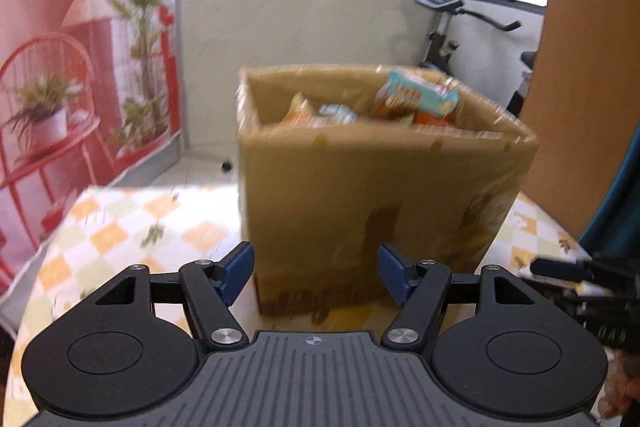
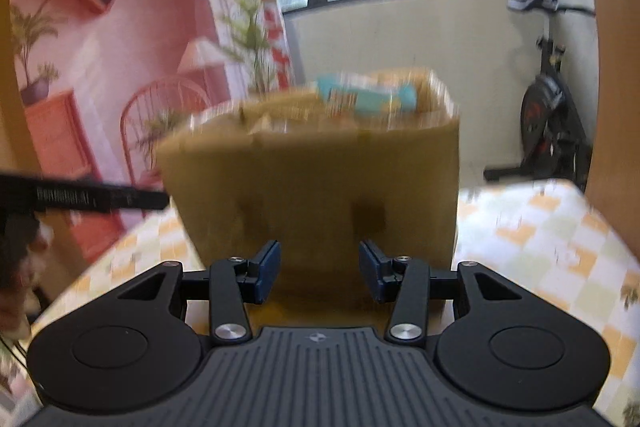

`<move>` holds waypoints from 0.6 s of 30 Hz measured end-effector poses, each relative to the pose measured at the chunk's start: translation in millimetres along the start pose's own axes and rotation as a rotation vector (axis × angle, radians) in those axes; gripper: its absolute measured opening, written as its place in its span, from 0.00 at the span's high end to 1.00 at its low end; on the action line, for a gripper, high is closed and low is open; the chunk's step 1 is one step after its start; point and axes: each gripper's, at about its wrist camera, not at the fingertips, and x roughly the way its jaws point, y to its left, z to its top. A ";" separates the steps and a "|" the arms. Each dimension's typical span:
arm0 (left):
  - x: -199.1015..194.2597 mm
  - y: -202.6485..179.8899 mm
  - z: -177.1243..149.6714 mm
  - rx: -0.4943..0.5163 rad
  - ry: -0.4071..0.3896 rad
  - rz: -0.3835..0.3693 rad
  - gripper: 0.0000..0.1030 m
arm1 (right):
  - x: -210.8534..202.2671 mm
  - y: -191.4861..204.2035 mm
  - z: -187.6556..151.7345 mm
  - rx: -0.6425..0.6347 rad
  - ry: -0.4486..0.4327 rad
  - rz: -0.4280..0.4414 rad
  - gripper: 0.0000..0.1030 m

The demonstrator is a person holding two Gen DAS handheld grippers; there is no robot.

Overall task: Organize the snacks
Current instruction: 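Move the right tool to the brown meat-snack packet while the left tool moves to the orange jelly stick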

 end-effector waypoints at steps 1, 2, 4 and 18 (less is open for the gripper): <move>1.1 2.3 -4.8 -0.008 0.012 0.008 0.31 | 1.9 0.6 -8.8 -0.001 0.028 0.000 0.54; 2.4 4.7 -9.3 -0.016 0.025 0.016 0.31 | 4.2 0.8 -16.5 0.001 0.055 -0.001 0.54; 5.0 7.8 -17.1 -0.036 0.046 0.027 0.31 | 7.8 -1.2 -31.3 0.013 0.104 0.002 0.54; 12.6 5.5 -52.5 -0.090 0.144 0.008 0.31 | 14.8 -5.2 -100.0 -0.172 0.384 -0.074 0.39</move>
